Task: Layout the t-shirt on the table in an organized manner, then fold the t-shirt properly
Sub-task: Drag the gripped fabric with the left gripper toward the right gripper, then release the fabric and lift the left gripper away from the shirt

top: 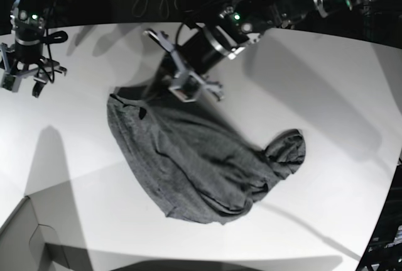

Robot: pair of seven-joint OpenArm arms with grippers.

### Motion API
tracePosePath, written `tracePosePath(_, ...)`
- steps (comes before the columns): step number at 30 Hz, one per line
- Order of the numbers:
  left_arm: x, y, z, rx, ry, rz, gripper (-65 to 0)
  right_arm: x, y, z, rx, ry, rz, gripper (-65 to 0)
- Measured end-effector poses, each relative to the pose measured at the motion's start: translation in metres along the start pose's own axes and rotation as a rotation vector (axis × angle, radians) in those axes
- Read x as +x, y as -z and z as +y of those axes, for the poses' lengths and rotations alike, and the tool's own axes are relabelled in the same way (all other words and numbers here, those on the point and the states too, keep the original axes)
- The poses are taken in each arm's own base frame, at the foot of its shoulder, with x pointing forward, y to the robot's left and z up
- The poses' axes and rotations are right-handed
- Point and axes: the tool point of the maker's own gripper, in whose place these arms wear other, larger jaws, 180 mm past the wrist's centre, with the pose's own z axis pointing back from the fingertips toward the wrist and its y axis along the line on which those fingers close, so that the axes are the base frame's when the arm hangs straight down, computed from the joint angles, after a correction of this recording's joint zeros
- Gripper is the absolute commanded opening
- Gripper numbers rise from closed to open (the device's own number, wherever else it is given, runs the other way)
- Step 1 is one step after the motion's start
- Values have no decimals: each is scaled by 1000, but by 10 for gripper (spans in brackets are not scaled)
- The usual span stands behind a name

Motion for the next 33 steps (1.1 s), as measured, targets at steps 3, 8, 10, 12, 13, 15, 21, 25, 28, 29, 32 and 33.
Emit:
tracePosePath(3,12,5,-13,-59,43,-33,-639,-1,0,0,0,3,4,-293)
tracePosePath(8,-3,12,-24,-109,79,93,-507,0,0,0,1,0,-1,-292)
tracePosePath(10,-1,21,-32,-132,99,132,-430,0,0,1,1,1,0,-292)
tracePosePath(12,-4,25,-40,-148,104,180,-409,0,0,1,1,2,-1,-292)
tracePosePath(13,-7,23,-43,-153,103,206,-409,0,0,0,1,1,-1,-292)
tracePosePath(15,-7,21,-44,-161,107,225,-409,0,0,0,1,0,-1,-292)
tracePosePath(21,57,31,53,113,56,53,-409,-2,-1,2,3,8,5,-292)
tracePosePath(25,42,11,128,338,-61,72,-408,-4,-1,30,83,-20,11,-290)
tracePosePath(28,16,-8,177,486,-127,120,-408,-9,-6,68,244,-76,17,-280)
tracePosePath(29,9,-15,192,531,-135,128,-407,-9,-8,77,280,-85,15,-273)
tracePosePath(32,-11,-33,217,617,-191,163,-407,-12,-16,110,394,-123,18,-268)
tracePosePath(33,-13,-39,223,639,-202,162,-407,-13,-21,128,462,-142,15,-270)
